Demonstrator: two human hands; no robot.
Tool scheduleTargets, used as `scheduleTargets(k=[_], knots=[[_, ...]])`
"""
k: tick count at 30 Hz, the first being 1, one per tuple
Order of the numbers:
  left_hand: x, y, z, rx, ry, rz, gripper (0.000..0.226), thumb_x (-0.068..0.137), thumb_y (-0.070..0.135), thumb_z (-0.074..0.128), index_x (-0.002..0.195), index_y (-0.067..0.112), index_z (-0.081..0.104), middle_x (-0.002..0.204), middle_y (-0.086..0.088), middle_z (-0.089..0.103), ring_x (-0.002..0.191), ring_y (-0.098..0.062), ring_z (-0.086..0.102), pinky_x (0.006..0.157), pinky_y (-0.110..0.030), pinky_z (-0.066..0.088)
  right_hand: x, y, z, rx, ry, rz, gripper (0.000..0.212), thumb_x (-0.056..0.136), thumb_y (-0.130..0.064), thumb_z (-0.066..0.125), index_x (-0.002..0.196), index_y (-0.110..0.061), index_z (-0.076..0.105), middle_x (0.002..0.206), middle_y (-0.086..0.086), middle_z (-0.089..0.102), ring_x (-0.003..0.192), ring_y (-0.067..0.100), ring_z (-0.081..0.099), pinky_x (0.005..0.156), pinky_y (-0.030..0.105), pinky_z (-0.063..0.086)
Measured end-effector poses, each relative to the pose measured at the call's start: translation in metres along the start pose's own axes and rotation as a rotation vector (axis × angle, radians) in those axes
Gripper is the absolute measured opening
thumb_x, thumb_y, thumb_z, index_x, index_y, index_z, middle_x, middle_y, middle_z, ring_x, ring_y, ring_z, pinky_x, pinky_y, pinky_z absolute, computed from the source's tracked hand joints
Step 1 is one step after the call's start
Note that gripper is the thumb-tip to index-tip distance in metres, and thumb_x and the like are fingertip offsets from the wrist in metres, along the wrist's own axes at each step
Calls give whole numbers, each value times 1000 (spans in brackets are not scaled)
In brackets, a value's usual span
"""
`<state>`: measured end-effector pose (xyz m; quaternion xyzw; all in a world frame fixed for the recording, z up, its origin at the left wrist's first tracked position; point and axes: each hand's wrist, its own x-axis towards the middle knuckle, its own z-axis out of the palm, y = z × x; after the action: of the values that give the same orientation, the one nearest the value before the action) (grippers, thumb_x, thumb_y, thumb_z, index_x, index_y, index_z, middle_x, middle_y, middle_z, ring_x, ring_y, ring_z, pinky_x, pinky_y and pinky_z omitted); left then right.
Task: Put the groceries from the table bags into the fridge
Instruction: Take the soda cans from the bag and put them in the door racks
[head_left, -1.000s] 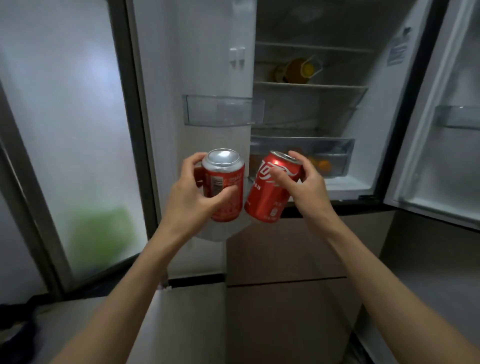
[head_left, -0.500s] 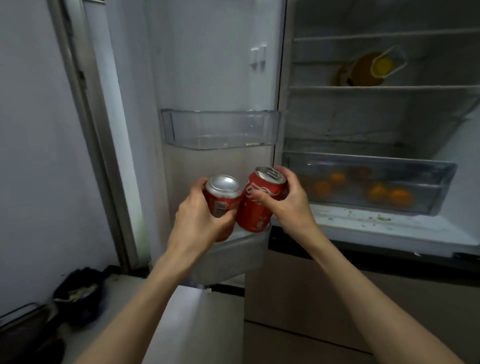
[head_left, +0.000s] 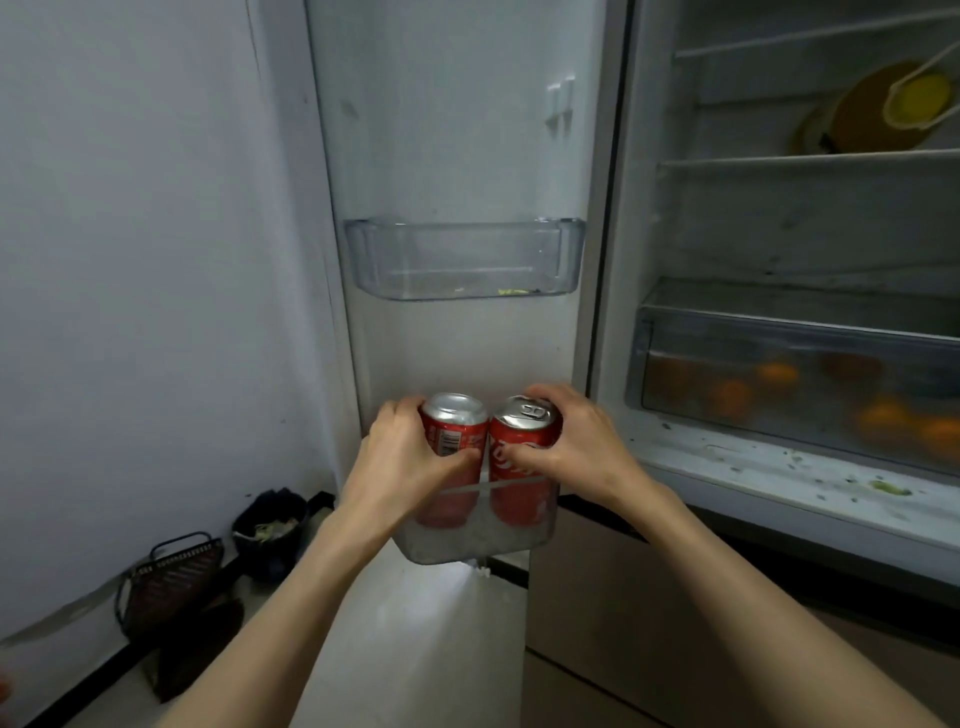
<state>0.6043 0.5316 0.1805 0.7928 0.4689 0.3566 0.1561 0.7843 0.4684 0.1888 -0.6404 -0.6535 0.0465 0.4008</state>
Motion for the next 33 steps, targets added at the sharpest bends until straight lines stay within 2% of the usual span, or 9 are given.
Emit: scheduleTargets(k=[3,7,10,14,17,22,25,28,33], knots=[[-4,3,2,57,-4,-1,51,58,63,63,92,25,58,88,2,64,75,-15,63,63,-34,54,3,1,-3,-23,-19,-6,67,72,-34,75,131,-21,46,129,0,52,116,17,50,96,31,42],[-8,9,-1,133,10,9,48,69,52,65,104,22,54,98,0,59,85,-18,59,67,-29,46,5,4,-2,-71,-45,-52,62,75,-41,71,130,-20,49,122,0,51,117,15,46,94,22,34],[-11,6,-5,206,-19,27,53,72,51,66,113,20,53,104,-2,57,95,-21,57,74,-31,46,2,7,0,-82,-84,-79,65,79,-46,67,135,-21,44,128,-1,48,121,14,43,101,27,34],[-17,3,-11,204,-40,84,44,79,46,61,113,19,54,105,-3,60,96,-20,56,77,-29,45,-8,4,4,-78,-103,-105,68,82,-47,63,140,-24,38,138,-1,43,126,15,41,107,36,36],[-19,4,-15,248,-30,122,40,84,46,56,112,17,55,109,-5,61,101,-22,55,77,-27,41,-15,0,7,-121,-65,-133,69,82,-46,63,141,-24,36,142,0,39,132,16,34,111,32,29],[-32,3,-30,279,60,287,58,92,46,47,133,6,46,135,-10,50,124,-24,45,100,-33,38,-27,-19,3,-189,19,-178,64,87,-41,60,142,-19,36,148,3,35,137,16,28,108,21,16],[-51,-10,-51,303,143,422,66,88,52,36,138,9,42,138,-11,48,125,-25,48,100,-39,42,-40,-49,8,-204,99,-267,58,87,-43,54,137,-13,44,141,6,45,131,18,38,111,29,28],[-82,-44,-84,366,177,411,65,89,52,35,145,19,29,147,-11,36,133,-27,38,106,-48,37,-56,-91,29,-195,145,-390,57,86,-45,46,131,-11,50,133,7,52,123,19,47,106,32,36],[-141,-125,-156,492,167,245,66,88,58,27,147,31,13,155,-8,18,143,-28,12,112,-54,13,-77,-162,108,-245,53,-516,65,85,-53,42,140,-17,40,147,8,38,138,23,32,114,44,23]])
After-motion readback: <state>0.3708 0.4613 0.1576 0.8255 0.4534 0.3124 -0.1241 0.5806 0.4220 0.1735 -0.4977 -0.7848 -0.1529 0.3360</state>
